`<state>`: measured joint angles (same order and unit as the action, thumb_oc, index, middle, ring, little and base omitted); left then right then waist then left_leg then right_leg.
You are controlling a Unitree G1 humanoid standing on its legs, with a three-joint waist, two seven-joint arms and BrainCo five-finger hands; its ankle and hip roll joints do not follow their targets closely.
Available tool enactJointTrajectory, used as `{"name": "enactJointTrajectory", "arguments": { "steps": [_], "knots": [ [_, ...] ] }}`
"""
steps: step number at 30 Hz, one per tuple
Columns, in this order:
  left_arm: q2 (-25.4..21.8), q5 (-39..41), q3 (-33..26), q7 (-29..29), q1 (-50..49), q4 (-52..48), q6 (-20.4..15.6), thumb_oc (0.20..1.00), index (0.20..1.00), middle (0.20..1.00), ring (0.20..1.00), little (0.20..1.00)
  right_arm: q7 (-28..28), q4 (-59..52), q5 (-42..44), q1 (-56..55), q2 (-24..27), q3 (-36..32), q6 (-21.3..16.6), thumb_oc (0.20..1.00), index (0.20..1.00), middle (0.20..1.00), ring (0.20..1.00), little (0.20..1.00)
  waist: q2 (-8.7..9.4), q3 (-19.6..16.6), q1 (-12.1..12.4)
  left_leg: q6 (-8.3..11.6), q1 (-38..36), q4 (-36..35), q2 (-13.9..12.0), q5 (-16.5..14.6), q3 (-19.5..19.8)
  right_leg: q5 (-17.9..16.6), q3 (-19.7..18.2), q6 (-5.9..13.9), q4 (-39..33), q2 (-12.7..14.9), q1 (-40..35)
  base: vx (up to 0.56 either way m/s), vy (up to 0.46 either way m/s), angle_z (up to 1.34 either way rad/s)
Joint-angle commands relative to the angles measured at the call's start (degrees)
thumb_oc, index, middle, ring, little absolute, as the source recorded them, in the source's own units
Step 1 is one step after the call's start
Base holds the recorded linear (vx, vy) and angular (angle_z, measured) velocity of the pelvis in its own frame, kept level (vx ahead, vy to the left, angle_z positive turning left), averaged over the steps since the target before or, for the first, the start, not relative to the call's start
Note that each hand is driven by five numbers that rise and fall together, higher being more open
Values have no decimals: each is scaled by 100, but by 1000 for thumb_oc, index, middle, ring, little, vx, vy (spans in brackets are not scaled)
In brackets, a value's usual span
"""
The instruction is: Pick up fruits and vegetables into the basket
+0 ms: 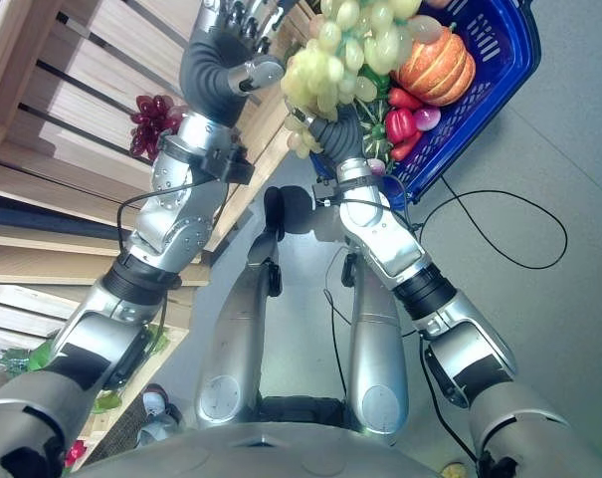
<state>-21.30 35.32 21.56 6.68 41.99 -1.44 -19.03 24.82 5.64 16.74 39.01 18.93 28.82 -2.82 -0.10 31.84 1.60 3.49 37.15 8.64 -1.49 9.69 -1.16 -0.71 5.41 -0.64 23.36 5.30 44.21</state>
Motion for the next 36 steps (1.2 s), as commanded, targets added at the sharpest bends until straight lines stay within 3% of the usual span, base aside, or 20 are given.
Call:
{"name": "enactJointTrajectory", "arguments": {
  "steps": [1,10,20,24,28,32,36],
  "knots": [
    [96,-317,-291,377,-103,-399,-377,1000,1000,1000,1000,1000,4,-522,-63,95,-135,-248,-522,200,200,200,200,200,-277,-204,-76,-128,-8,361,363,-578,92,19,352,461,-562,34,-581,0,0,0],
    [129,-359,-355,470,-119,-338,-305,1000,1000,1000,1000,1000,3,-503,-76,101,-127,-305,-600,200,200,200,200,200,-294,-204,-74,-117,-21,322,360,-553,75,25,372,459,-578,36,-595,-2,1,1],
    [-174,-1903,-522,1688,-5,463,-419,1000,1000,1000,1000,1000,301,-165,-129,34,11,-518,-716,200,200,200,200,200,-286,-204,-101,-72,-30,360,326,-571,43,63,350,464,-528,32,-596,0,0,0],
    [-420,-2602,-622,2211,-70,1106,-396,1000,1000,1000,1000,1000,336,315,-14,-19,276,-654,-600,200,200,200,200,200,-297,-204,-104,-33,-35,372,297,-581,23,84,350,483,-492,42,-582,-1,8,-1],
    [-769,-2775,-586,2597,-17,1922,-408,1000,1000,1000,1000,1000,290,988,269,48,666,-702,-423,200,200,200,200,200,-313,-204,-107,-2,-20,396,267,-590,4,93,354,501,-458,56,-549,0,0,0],
    [-974,-2788,-472,2704,180,2732,-554,1000,1000,1000,1000,1000,144,1860,500,357,933,-601,-407,200,200,200,200,200,-343,-204,-90,31,-26,396,232,-596,-25,113,361,504,-428,60,-524,0,0,0],
    [-1062,-2815,-274,2779,505,3303,-428,1000,1000,1000,1000,1000,-49,2737,785,847,1104,-399,-193,200,200,200,200,200,-404,-204,-49,56,23,410,237,-578,-24,118,371,499,-393,73,-451,-3,8,0]
  ]
}}
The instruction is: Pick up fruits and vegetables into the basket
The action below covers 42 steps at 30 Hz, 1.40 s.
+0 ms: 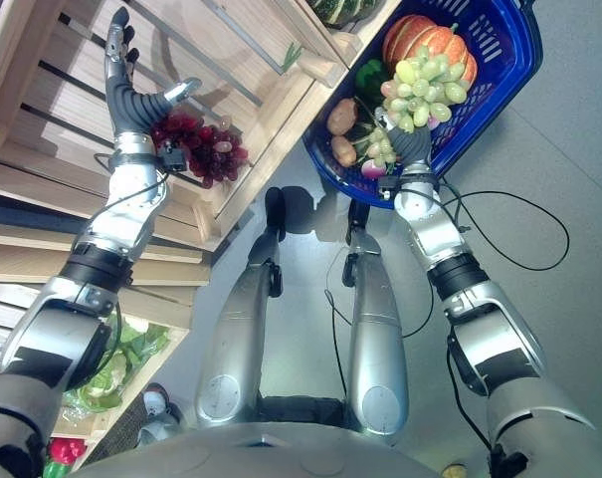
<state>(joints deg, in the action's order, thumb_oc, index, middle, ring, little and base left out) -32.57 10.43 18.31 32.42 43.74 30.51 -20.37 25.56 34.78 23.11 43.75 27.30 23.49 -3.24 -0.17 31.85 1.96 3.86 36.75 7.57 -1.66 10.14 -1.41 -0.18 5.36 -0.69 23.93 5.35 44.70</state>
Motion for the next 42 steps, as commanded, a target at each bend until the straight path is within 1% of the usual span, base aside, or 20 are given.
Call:
{"name": "enactJointTrajectory", "arguments": {
  "steps": [1,4,5,6,8,10,12,17,18,20,21,22,23,24,25,26,27,31,34,42],
  "knots": [
    [49,-279,80,191,374,172,-268,1000,1000,1000,1000,1000,-153,-69,182,448,285,163,-54,200,200,200,200,200,-406,-206,-77,24,72,522,255,-622,1,67,378,505,-442,70,-489,0,0,0],
    [8,-365,176,176,533,435,-153,1000,1000,1000,1000,1000,-250,382,297,720,340,279,101,200,200,200,200,200,-441,-206,-46,32,101,544,264,-616,4,72,397,502,-410,78,-449,0,0,0],
    [-4,-435,249,121,629,583,-44,1000,1000,1000,1000,1000,-311,682,289,917,356,342,298,203,203,203,203,203,-462,-206,-23,37,120,563,271,-615,15,74,403,502,-391,85,-427,0,0,0],
    [-34,-594,327,119,720,742,33,1000,1000,1000,1000,1000,-406,1004,251,1111,361,370,427,385,385,385,385,385,-489,-206,2,41,127,565,272,-612,17,80,414,502,-380,89,-414,0,0,0],
    [-43,-748,438,137,827,937,161,1000,1000,1000,1000,1000,-534,1380,149,1311,363,420,556,470,470,470,470,470,-520,-206,26,42,139,569,277,-600,21,82,418,496,-374,90,-402,0,0,0],
    [-66,-785,538,152,909,1103,250,1000,1000,1000,1000,1000,-581,1675,71,1491,357,475,629,479,479,479,479,479,-549,-206,43,41,136,567,279,-593,18,86,422,492,-369,90,-397,0,0,0],
    [-119,-1051,729,95,1085,1463,475,1000,1000,1000,1000,1000,-692,2172,-22,1793,333,604,760,438,438,438,438,438,-598,-206,65,44,154,596,282,-577,3,90,423,486,-337,99,-372,1,43,1],
    [-171,-1335,992,-23,1464,2058,737,1000,1000,1000,1000,1000,-888,2886,-358,2256,314,762,943,501,501,501,501,501,-674,-206,73,45,174,628,290,-553,-21,100,420,476,-300,119,-330,1,21,1],
    [-178,-1365,1034,-12,1494,2119,740,1000,1000,1000,1000,1000,-884,2936,-376,2281,303,782,966,495,495,495,495,495,-680,-206,72,44,179,630,289,-550,-27,96,418,477,-298,120,-321,-4,26,3],
    [-179,-1439,1179,-16,1617,2362,794,1000,1000,1000,1000,1000,-896,3142,-440,2402,270,859,1040,244,244,244,244,244,-700,-206,60,39,198,640,291,-542,-35,90,405,473,-284,114,-288,-5,22,6],
    [-179,-1431,1205,-3,1631,2392,809,1000,1000,1000,1000,1000,-895,3172,-463,2422,266,868,1073,200,200,200,200,200,-704,-206,59,39,201,642,291,-541,-36,88,402,472,-284,112,-284,-5,35,8],
    [-166,-1570,1246,4,1693,2523,890,1000,1000,1000,1000,1000,-897,3305,-488,2518,254,914,1347,272,272,272,272,272,-724,-206,54,34,209,628,288,-532,-50,86,388,470,-289,102,-262,-4,29,5],
    [-164,-1622,1257,8,1703,2551,895,1000,1000,1000,1000,1000,-900,3337,-491,2530,252,924,1388,307,307,307,307,307,-728,-206,55,34,213,624,286,-529,-54,86,387,469,-288,100,-254,-9,36,3],
    [-163,-1841,1305,-20,1736,2636,925,1000,1000,1000,1000,1000,-933,3428,-502,2580,269,954,1526,611,611,611,611,611,-743,-206,56,30,225,613,282,-520,-64,81,387,467,-296,104,-240,0,0,0],
    [-174,-1998,1380,-59,1754,2684,946,1000,1000,1000,1000,1000,-907,3483,-498,2603,274,966,1580,868,868,868,868,868,-756,-206,57,30,236,609,283,-513,-63,77,387,463,-297,103,-225,0,0,0],
    [-174,-1998,1380,-59,1754,2684,946,1000,1000,1000,1000,1000,-907,3483,-498,2603,274,966,1580,868,868,868,868,868,-756,-206,57,30,236,609,283,-513,-63,77,387,463,-297,103,-225,3,43,1],
    [-184,-2184,1537,-147,1755,2747,966,1000,1000,1000,1000,1000,-932,3558,-538,2635,295,970,1660,1000,1000,1000,1000,1000,-793,-206,42,29,250,627,289,-514,-63,73,362,456,-279,98,-197,5,42,0],
    [-224,-2870,1868,-420,1789,2829,1021,1000,1000,1000,1000,1000,-835,3583,-643,2651,301,953,1766,1000,1000,1000,1000,1000,-826,-206,11,27,247,630,292,-516,-95,55,346,455,-297,98,-187,2,48,-1],
    [-217,-3373,2248,-691,1780,2903,925,1000,1000,1000,1000,1000,-760,3639,-893,2653,366,969,1846,1000,1000,1000,1000,1000,-870,-206,-35,22,236,620,288,-513,-139,28,308,464,-320,96,-176,8,64,-2],
    [-241,-3533,2838,-1134,1728,2954,850,1000,1000,1000,1000,1000,-483,3671,-1294,2646,444,1038,1851,1000,1000,1000,1000,1000,-858,-206,-88,2,243,618,253,-539,-184,-28,267,492,-387,65,-175,0,0,0]
  ]
}}
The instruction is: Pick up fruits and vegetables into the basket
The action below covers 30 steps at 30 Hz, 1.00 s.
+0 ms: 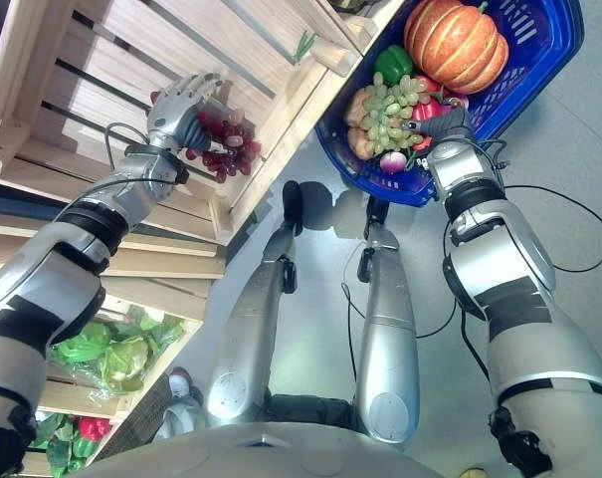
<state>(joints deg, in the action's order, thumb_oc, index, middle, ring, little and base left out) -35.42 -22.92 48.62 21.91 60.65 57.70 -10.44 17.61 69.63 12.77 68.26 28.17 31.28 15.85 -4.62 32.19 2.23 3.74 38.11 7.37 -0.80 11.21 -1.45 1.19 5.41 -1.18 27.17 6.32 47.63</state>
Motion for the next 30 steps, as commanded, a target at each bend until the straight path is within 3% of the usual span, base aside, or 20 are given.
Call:
{"name": "enactJointTrajectory", "arguments": {
  "steps": [1,10,11,14,16,22,30],
  "knots": [
    [43,-246,-131,-138,23,249,-194,1000,1000,1000,1000,1000,383,186,-274,202,368,282,-64,1000,1000,1000,1000,1000,-412,-239,-116,12,101,624,165,-644,-181,-171,260,546,-725,-38,-472,0,0,0],
    [-3,-559,240,-366,-119,265,-208,1000,1000,1000,1000,1000,1286,77,-76,205,467,169,-524,1000,1000,1000,1000,1000,-392,-239,-121,-10,112,596,153,-670,-167,-196,248,567,-776,-79,-483,0,0,0],
    [7,-884,330,-397,-254,292,12,1000,1000,1000,1000,1000,1765,-45,-48,153,531,14,-862,1000,1000,1000,1000,1000,-372,-239,-139,-20,89,581,148,-694,-161,-201,236,587,-798,-95,-509,0,0,0],
    [-19,-1195,398,-306,-384,303,295,1000,1000,1000,1000,1000,2078,-163,-7,84,578,-93,-1139,1000,1000,1000,1000,1000,-352,-239,-152,-23,100,585,143,-710,-155,-203,225,591,-807,-114,-507,0,0,0],
    [-65,-1592,415,-94,-571,362,819,1000,1000,1000,1000,1000,2522,-450,69,-49,664,-265,-1471,1000,1000,1000,1000,1000,-312,-239,-182,-31,112,580,136,-738,-147,-200,203,607,-822,-134,-498,0,0,0],
    [-40,-2153,222,305,-1046,665,1633,1000,1000,1000,1000,1000,3242,-936,290,-616,828,-820,-2235,1000,1000,1000,1000,1000,-171,-239,-255,-57,170,589,127,-794,-96,-183,188,604,-845,-184,-469,0,0,0],
    [5,-2580,46,231,-1252,990,2161,1000,1000,1000,1000,1000,3650,-1105,757,-1102,977,-1339,-2789,1000,1000,1000,1000,1000,-34,-239,-335,-83,198,601,120,-837,-55,-204,168,603,-866,-232,-455,0,0,0]
  ]
}}
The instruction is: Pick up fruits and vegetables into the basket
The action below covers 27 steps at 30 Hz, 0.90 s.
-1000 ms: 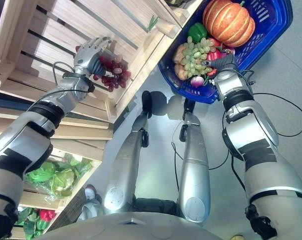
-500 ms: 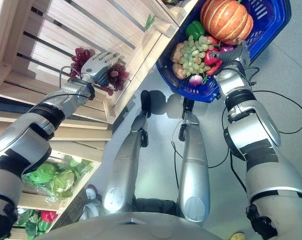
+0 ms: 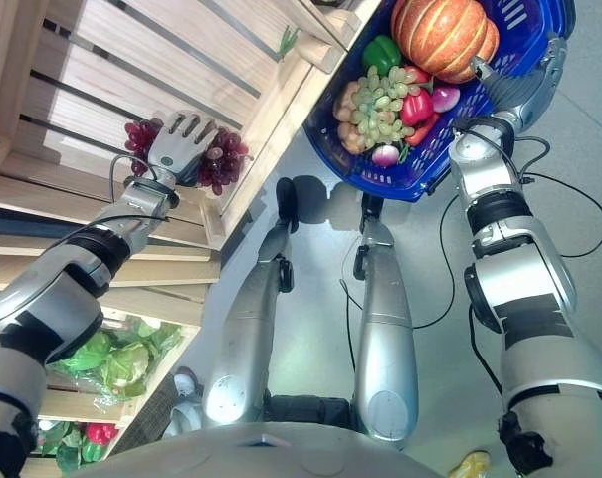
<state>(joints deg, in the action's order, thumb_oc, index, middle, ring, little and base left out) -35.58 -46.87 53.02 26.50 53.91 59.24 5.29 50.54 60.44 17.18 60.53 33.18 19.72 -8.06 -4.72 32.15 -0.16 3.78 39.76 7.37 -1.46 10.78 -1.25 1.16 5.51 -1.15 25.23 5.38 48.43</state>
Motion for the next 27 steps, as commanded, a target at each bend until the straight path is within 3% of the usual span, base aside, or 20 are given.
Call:
{"name": "enactJointTrajectory", "arguments": {
  "steps": [1,15,16,17,19,27],
  "knots": [
    [20,-220,-412,-240,-585,882,624,1000,1000,1000,1000,1000,393,-174,356,-363,495,-240,-449,1000,1000,1000,1000,1000,-11,-236,-105,-88,35,604,188,-797,-68,-209,157,604,-677,-141,-534,-3,-17,-5],
    [93,-370,-520,-315,-531,1354,877,1000,1000,1000,1000,1000,383,482,898,-492,521,-486,-682,1000,1000,1000,1000,1000,78,-236,-108,-101,118,672,183,-823,-20,-250,162,609,-694,-154,-496,-1,-3,-1],
    [100,-361,-534,-336,-536,1385,865,922,922,922,922,922,374,528,931,-499,515,-503,-700,1000,1000,1000,1000,1000,79,-236,-108,-104,125,678,188,-824,-15,-253,158,607,-690,-161,-488,0,0,0],
    [107,-361,-536,-342,-541,1433,869,774,774,774,774,774,374,574,974,-510,507,-515,-697,1000,1000,1000,1000,1000,85,-236,-109,-106,126,677,186,-825,-13,-254,159,605,-691,-165,-487,0,0,0],
    [99,-356,-546,-507,-551,1508,835,200,200,200,200,200,311,696,1093,-563,510,-558,-773,1000,1000,1000,1000,1000,97,-236,-114,-107,132,678,180,-826,-22,-258,165,605,-703,-168,-491,0,0,0],
    [122,-226,-537,-672,-530,1652,787,200,200,200,200,200,263,780,1147,-540,506,-540,-856,1000,1000,1000,1000,1000,133,-236,-136,-105,125,706,174,-848,-17,-263,147,608,-701,-185,-498,0,0,0]
  ]
}}
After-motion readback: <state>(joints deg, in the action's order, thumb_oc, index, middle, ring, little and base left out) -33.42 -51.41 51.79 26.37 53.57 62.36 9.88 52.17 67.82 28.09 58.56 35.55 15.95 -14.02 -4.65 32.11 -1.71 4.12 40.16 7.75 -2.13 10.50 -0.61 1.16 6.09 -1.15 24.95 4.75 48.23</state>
